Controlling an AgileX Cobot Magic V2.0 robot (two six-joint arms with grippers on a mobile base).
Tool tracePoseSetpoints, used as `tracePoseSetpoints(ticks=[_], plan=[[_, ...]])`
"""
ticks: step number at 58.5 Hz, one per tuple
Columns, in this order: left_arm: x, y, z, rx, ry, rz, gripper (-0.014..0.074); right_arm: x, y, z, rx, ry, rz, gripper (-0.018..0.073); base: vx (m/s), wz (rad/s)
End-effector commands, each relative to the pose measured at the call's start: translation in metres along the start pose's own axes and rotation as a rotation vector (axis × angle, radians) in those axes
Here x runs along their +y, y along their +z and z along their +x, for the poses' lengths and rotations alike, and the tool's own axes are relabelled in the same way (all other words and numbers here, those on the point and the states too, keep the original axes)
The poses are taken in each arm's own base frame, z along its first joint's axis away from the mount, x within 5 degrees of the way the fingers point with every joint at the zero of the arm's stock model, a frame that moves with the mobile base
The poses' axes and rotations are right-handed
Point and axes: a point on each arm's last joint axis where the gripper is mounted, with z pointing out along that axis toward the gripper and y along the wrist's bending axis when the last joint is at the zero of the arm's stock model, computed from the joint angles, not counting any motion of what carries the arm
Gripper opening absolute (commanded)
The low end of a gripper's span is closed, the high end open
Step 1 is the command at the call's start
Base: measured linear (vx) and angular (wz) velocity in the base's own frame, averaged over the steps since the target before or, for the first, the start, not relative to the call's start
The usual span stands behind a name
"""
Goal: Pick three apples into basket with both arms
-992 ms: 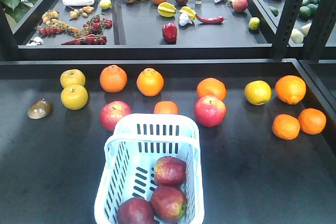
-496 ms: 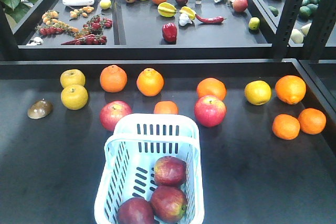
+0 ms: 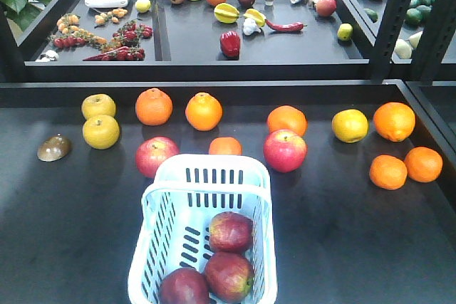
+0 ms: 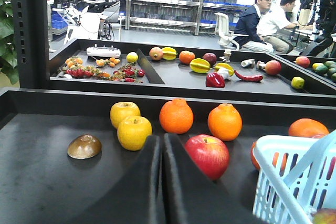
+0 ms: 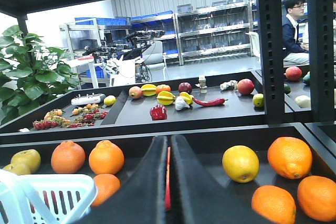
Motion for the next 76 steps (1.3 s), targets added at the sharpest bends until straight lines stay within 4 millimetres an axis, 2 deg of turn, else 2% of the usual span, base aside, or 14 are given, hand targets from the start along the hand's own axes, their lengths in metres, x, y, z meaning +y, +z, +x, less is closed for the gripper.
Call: tracePoseSetpoints(ticks=[1,76], plan=[[-0.0012,-0.0027,-0.0152,-0.105,-0.012,0.004,-0.0006,0.0008,-0.0011,-0.0034,-0.071,-0.008,-0.01,-0.0005,0.0,0.0],[-0.0012,-0.0027,-0.0152,-0.105,-0.012,0.004,-0.0006,0.0008,-0.0011,-0.0034,-0.071,-0.008,-0.01,-0.0005,0.0,0.0]])
